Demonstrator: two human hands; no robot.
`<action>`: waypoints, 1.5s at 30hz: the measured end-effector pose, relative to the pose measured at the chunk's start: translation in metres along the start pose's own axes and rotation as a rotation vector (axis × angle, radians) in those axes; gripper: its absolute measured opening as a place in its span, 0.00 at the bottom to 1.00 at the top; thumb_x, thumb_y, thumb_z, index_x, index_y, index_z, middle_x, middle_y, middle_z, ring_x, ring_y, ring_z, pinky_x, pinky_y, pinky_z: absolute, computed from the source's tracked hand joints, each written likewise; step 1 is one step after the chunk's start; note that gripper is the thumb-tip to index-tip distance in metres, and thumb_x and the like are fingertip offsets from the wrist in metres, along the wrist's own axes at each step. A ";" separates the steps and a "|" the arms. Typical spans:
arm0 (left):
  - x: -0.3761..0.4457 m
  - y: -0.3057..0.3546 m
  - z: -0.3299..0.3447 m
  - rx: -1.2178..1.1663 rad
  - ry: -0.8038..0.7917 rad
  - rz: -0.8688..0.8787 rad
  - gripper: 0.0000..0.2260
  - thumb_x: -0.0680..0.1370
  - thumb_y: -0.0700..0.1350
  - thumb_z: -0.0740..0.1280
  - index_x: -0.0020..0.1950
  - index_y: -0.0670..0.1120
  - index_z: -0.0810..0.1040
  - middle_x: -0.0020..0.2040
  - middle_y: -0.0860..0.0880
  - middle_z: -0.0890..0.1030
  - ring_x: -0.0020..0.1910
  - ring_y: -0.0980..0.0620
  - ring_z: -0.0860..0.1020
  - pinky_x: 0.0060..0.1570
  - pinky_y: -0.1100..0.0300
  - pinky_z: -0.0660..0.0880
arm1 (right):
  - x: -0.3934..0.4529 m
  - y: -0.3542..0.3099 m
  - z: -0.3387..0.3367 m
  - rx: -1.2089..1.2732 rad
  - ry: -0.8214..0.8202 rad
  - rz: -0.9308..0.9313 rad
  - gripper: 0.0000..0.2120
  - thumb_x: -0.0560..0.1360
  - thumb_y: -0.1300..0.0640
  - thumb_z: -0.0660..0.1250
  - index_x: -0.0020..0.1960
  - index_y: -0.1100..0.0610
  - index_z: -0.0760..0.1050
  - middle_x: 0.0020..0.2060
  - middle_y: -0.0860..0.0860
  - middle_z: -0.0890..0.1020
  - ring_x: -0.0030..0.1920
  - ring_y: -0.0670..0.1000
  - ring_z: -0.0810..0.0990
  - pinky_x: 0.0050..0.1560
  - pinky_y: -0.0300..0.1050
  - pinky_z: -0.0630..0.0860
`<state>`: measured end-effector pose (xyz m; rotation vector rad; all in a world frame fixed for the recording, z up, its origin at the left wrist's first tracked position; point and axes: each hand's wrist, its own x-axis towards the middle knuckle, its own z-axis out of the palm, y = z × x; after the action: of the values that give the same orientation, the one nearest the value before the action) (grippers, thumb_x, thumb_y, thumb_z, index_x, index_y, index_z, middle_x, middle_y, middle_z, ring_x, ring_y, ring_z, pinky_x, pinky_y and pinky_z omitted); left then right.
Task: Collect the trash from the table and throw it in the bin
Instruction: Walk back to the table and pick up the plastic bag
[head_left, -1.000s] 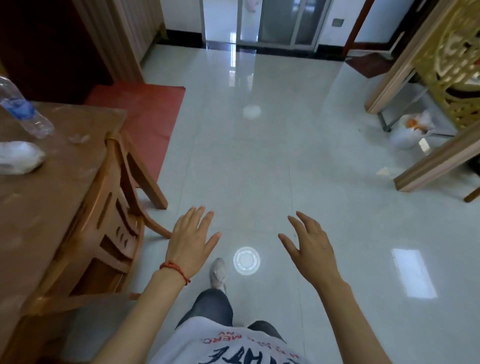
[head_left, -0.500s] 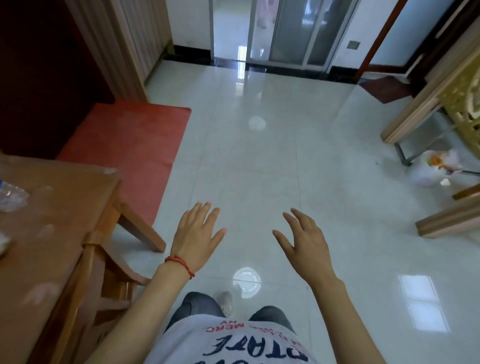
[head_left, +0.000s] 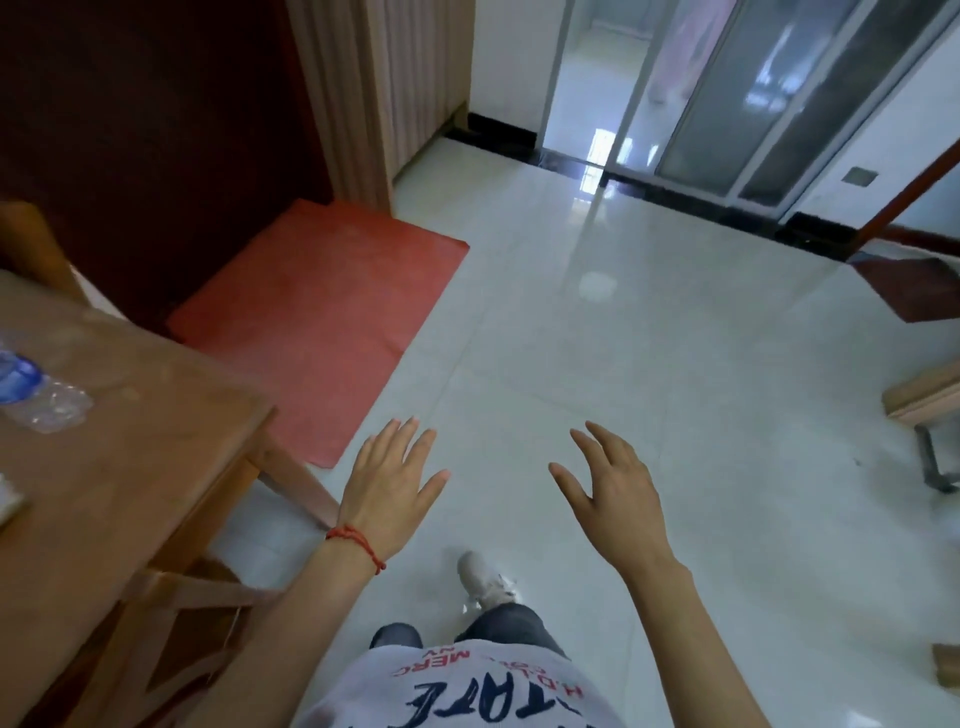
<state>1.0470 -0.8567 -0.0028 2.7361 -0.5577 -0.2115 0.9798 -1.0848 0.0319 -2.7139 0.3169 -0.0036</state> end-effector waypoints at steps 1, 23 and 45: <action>0.007 0.000 -0.003 -0.002 0.018 -0.033 0.24 0.78 0.53 0.58 0.70 0.44 0.63 0.73 0.42 0.63 0.74 0.44 0.57 0.72 0.49 0.53 | 0.015 -0.001 -0.001 -0.011 -0.021 -0.039 0.24 0.77 0.45 0.60 0.68 0.57 0.67 0.70 0.54 0.68 0.70 0.55 0.64 0.67 0.52 0.64; -0.018 -0.009 -0.051 -0.063 0.370 -0.895 0.33 0.77 0.61 0.43 0.59 0.38 0.75 0.60 0.36 0.78 0.61 0.35 0.74 0.58 0.39 0.73 | 0.189 -0.124 0.040 -0.057 -0.417 -0.976 0.23 0.76 0.45 0.60 0.66 0.57 0.69 0.68 0.53 0.70 0.68 0.55 0.67 0.66 0.50 0.64; -0.090 -0.105 -0.080 -0.066 0.557 -1.198 0.24 0.77 0.54 0.58 0.69 0.42 0.64 0.72 0.40 0.65 0.72 0.41 0.60 0.70 0.44 0.60 | 0.171 -0.266 0.099 0.019 -0.540 -1.229 0.23 0.76 0.46 0.61 0.68 0.55 0.67 0.68 0.52 0.70 0.66 0.54 0.68 0.64 0.53 0.67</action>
<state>1.0184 -0.7059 0.0416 2.5052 1.2115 0.2551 1.2096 -0.8461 0.0386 -2.3114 -1.4450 0.3527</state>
